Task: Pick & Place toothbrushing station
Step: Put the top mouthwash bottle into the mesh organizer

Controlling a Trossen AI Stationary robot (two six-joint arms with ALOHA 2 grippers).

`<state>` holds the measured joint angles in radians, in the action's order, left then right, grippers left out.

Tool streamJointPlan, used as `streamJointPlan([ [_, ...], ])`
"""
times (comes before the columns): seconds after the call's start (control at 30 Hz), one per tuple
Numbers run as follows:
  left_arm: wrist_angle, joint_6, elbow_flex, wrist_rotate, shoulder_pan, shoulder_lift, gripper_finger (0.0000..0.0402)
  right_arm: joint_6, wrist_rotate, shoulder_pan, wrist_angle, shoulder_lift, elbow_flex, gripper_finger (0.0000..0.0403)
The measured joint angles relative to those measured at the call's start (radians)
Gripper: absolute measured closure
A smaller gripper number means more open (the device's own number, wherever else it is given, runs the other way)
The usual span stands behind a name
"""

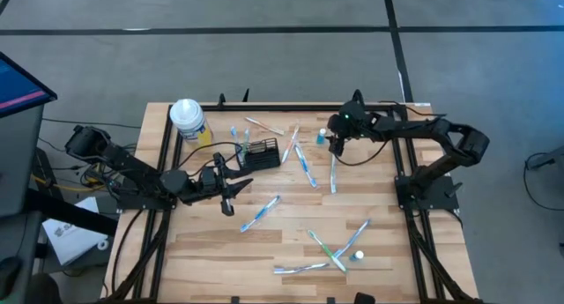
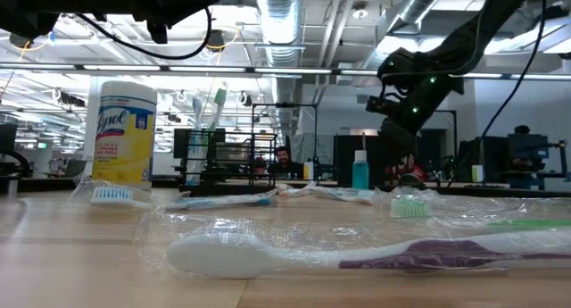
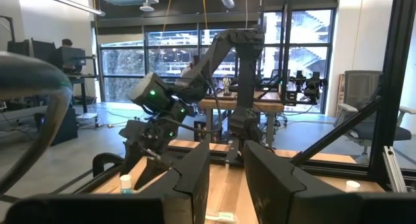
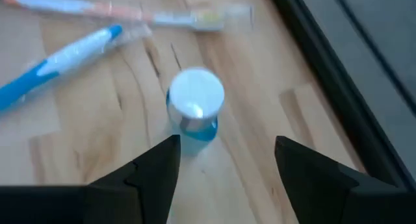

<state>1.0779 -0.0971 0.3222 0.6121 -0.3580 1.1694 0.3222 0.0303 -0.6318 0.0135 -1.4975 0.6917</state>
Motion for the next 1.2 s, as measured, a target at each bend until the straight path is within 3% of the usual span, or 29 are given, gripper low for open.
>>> streamJointPlan([
  [0.57, -0.001, 0.0, 0.0, 0.0, 0.0, 0.0, 0.0312, 0.0, 0.028, 0.001, -0.147, -0.004, -0.085, 0.0158],
  [0.93, -0.001, 0.001, 0.0, 0.0, 0.0, 0.0, 0.0312, 0.015, 0.051, 0.011, -0.243, -0.16, -0.085, 0.0158],
  [1.2, -0.001, 0.0, 0.0, 0.0, 0.0, 0.0, 0.0312, 0.029, 0.051, 0.023, -0.293, -0.157, -0.083, 0.0158],
])
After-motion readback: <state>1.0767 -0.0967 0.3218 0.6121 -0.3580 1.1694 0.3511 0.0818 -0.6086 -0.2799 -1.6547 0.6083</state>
